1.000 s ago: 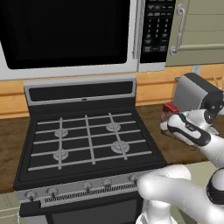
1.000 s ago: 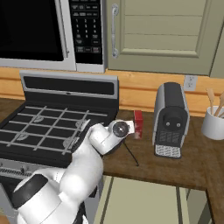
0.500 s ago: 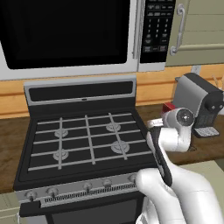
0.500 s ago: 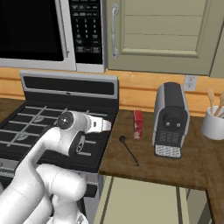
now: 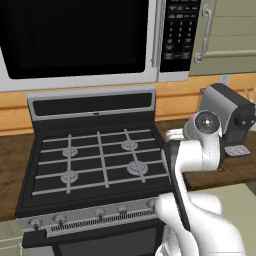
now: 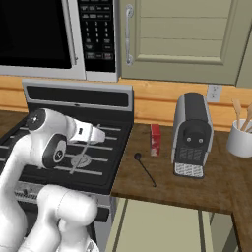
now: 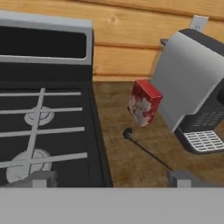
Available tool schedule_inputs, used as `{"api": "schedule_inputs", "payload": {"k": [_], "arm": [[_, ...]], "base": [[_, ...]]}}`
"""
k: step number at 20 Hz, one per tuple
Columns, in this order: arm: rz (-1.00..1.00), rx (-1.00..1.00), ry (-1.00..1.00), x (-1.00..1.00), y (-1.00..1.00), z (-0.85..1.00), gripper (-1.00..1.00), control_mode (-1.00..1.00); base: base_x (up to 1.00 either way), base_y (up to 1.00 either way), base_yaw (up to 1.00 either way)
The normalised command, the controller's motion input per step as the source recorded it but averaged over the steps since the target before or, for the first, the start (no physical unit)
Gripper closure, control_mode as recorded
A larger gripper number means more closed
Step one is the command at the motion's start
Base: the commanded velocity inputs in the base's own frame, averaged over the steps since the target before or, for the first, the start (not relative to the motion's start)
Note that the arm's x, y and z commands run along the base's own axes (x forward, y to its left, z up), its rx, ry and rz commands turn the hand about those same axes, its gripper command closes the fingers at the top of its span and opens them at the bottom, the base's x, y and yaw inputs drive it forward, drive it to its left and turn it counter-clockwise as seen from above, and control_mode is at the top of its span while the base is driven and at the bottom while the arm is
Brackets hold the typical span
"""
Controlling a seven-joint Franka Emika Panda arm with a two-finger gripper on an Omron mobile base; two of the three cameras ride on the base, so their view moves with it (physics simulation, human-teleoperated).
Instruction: Pick the ladle from the drawer and place it on the counter.
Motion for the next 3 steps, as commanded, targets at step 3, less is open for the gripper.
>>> {"api": "schedule_inputs", "payload": {"k": [3], "arm": [[0.08, 0.0, 0.0, -0.19, 0.66, 0.5, -1.0, -1.0]], "base": [[0.0, 0.0, 0.0]]}}
